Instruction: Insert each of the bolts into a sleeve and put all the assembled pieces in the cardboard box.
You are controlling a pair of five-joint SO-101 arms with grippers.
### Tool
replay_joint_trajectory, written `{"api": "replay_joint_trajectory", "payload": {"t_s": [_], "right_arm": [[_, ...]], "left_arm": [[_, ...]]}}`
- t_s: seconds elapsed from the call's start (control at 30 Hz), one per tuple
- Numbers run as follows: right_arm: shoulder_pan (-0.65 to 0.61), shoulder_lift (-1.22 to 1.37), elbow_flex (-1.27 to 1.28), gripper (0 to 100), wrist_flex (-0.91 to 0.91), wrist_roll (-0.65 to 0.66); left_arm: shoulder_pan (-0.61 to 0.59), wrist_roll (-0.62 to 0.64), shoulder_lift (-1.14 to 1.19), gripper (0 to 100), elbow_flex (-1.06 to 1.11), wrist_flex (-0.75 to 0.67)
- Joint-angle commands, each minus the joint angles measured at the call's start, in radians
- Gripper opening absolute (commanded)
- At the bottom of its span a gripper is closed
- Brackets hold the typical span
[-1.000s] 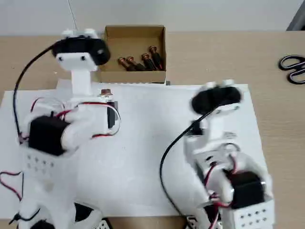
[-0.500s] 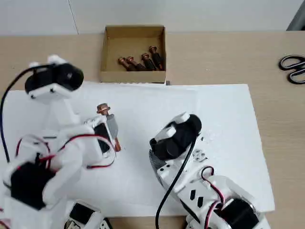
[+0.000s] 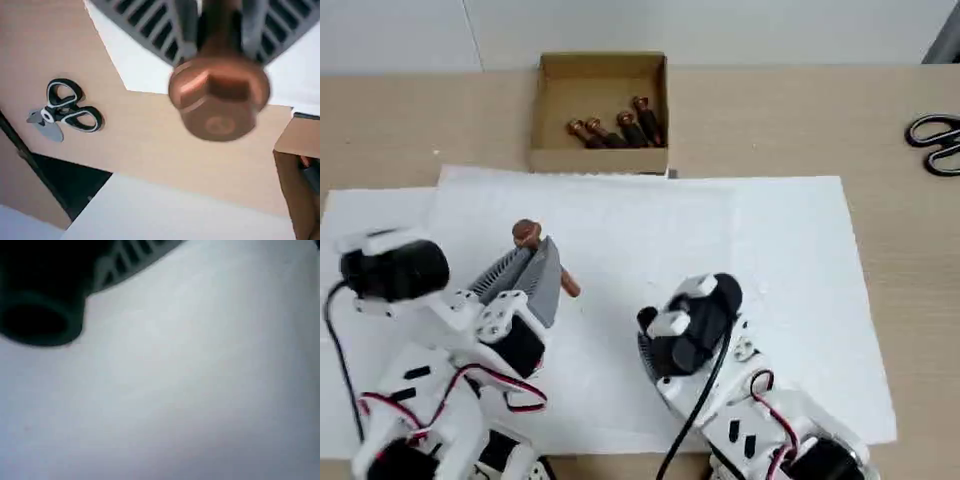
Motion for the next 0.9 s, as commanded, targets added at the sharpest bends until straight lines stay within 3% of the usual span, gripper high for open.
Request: {"api": "replay_joint_trajectory", "payload": {"t_s": [0.0,0.23,0.87], "right_arm": [[-0.056,-0.008,0.009,0.2,-0.007,0.011],[-0.085,-0.008,0.072,0.2,-0.09,0.011],[-0.082,-0.008,0.103,0.2,-0.185,0.075]], "left_arm": [[0.026,0.0,-0.087,1,0.082,-0.097],[0.15,0.0,-0.147,1,0.156,-0.135],[0.218,0.002,-0.143,1,0.18,-0.132]]}}
